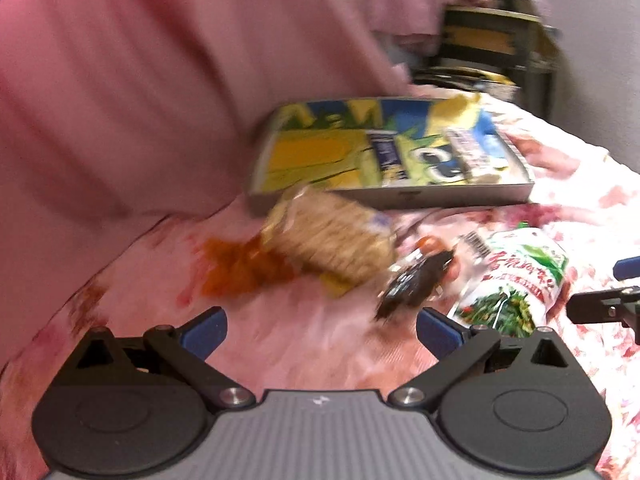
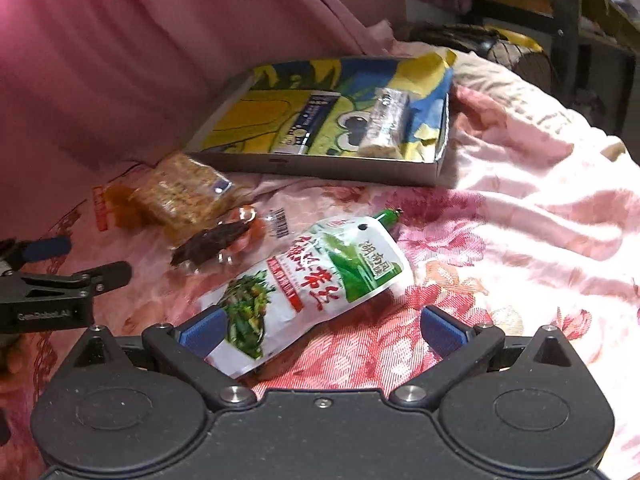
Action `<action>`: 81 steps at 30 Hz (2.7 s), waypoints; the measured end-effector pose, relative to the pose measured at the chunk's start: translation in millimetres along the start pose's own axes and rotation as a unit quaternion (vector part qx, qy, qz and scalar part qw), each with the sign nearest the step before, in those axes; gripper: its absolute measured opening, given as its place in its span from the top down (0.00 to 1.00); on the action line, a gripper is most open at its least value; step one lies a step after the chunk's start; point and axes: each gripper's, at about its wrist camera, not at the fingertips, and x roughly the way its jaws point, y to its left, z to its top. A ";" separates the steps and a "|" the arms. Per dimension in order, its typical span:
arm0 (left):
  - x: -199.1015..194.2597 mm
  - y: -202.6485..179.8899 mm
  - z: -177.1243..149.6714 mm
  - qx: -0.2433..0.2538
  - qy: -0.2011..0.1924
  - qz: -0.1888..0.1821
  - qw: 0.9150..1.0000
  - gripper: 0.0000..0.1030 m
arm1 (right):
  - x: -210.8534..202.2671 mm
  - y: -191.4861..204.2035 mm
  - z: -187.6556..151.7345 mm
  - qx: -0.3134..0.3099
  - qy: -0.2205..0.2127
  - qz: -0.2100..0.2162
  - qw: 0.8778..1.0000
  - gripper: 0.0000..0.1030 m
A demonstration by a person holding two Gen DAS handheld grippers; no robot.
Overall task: Organize snacks
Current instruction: 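Grasp the dark meat packet with the left tool while the right tool grasps the seaweed pouch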
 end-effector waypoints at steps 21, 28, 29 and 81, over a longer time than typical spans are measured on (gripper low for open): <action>71.7 -21.0 4.7 0.126 0.033 -0.153 0.980 0.24 | 46.5 -4.2 14.9 0.065 0.027 0.027 0.997 0.03; 63.3 -18.6 8.1 0.107 0.060 -0.161 0.979 0.40 | 57.4 -7.3 13.8 0.100 0.050 0.028 0.993 0.15; 61.2 -19.2 8.4 0.099 0.066 -0.161 0.980 0.41 | 56.9 -9.0 13.6 0.108 0.052 0.030 0.992 0.19; 37.0 -10.1 3.4 -0.100 0.120 -0.108 0.982 0.50 | 65.4 4.4 33.6 0.126 0.008 0.170 0.977 0.81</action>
